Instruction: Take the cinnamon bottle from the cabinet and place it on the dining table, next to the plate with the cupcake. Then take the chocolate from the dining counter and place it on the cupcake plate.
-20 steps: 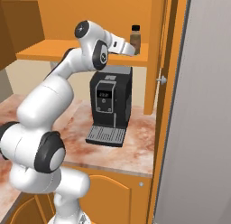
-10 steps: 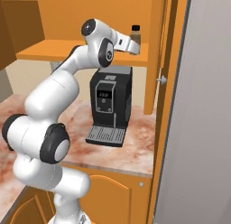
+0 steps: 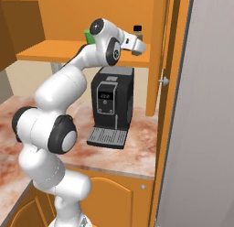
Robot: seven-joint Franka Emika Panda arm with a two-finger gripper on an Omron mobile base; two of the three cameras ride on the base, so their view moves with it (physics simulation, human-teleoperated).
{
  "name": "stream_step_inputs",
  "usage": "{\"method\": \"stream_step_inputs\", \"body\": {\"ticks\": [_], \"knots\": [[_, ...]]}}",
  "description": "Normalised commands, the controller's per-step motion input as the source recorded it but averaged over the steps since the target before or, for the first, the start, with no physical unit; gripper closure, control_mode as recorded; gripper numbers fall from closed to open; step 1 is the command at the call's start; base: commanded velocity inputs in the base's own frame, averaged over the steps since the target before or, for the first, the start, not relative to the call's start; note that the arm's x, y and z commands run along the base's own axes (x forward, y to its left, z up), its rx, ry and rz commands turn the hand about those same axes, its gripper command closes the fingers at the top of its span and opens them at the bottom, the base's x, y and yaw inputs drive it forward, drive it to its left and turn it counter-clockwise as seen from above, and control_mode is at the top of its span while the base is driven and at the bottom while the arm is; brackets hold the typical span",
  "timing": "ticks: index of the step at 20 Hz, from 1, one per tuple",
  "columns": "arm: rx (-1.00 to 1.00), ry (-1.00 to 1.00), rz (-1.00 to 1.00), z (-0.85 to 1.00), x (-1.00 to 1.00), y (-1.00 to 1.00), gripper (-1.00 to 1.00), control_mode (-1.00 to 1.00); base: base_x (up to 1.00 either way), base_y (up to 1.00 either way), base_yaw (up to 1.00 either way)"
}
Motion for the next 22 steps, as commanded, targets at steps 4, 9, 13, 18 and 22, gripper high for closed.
{"method": "stream_step_inputs", "body": {"ticks": [4,9,13,18,22], "knots": [[0.0,0.0,0.0,0.0,0.16,-0.1,-1.0,-1.0,0.0,0.0,0.0],[0.0,0.01,0.0,0.0,0.17,-0.08,-1.0,-1.0,0.0,0.0,0.0],[0.0,0.01,0.0,-0.04,0.15,-0.02,-1.0,-1.0,0.0,0.0,0.0],[0.01,0.0,0.0,-0.03,0.21,-0.05,-1.0,-1.0,0.0,0.0,0.0],[0.02,0.0,0.0,-0.02,0.2,-0.04,-1.0,-1.0,0.0,0.0,0.0]]}}
